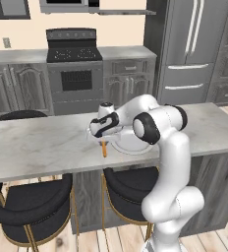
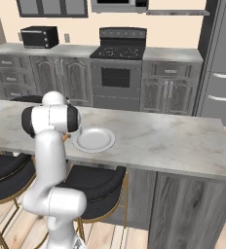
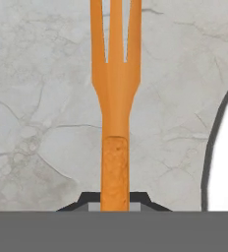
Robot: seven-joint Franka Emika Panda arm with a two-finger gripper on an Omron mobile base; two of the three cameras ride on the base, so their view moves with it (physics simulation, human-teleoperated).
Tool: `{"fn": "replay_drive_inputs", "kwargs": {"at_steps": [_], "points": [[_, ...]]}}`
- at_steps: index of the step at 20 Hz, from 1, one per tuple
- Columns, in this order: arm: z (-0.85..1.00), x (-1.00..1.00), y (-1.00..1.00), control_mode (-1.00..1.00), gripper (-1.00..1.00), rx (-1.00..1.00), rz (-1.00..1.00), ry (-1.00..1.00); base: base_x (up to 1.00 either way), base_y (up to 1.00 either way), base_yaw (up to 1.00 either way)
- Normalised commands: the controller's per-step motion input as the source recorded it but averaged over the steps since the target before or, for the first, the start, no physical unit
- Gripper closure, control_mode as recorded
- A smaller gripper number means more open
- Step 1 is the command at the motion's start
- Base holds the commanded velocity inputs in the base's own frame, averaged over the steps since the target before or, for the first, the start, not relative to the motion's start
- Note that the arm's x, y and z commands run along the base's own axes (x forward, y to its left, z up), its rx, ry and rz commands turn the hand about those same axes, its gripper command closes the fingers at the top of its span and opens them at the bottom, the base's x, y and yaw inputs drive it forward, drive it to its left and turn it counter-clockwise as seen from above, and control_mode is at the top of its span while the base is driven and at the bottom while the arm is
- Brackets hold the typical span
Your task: Take the fork and place it on the left side of the plate. Then take the spoon and place it on the right side of the plate. Make sure they're directly next to the plate.
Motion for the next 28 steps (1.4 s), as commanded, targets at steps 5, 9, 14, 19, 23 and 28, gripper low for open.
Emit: {"fn": "replay_drive_inputs", "kwargs": {"at_steps": [5,9,14,19,23,28], "points": [[-0.11,0.14,0.0,-1.0,-1.0,0.0,0.0,0.06,0.0,0.0,0.0],[-0.07,0.0,0.0,-1.0,-1.0,-0.01,0.0,0.05,0.0,0.0,0.0],[0.02,-0.04,0.0,-1.0,-1.0,0.0,0.01,0.0,0.0,0.0,0.0],[0.17,-0.03,-0.01,-1.0,-1.0,0.0,0.04,0.0,0.0,0.0,0.0],[0.31,-0.21,-0.09,-1.0,-1.0,0.0,0.06,0.0,0.0,0.0,0.0],[0.36,-0.32,-0.08,-1.0,-1.0,0.0,0.01,0.0,0.0,0.0,0.0]]}}
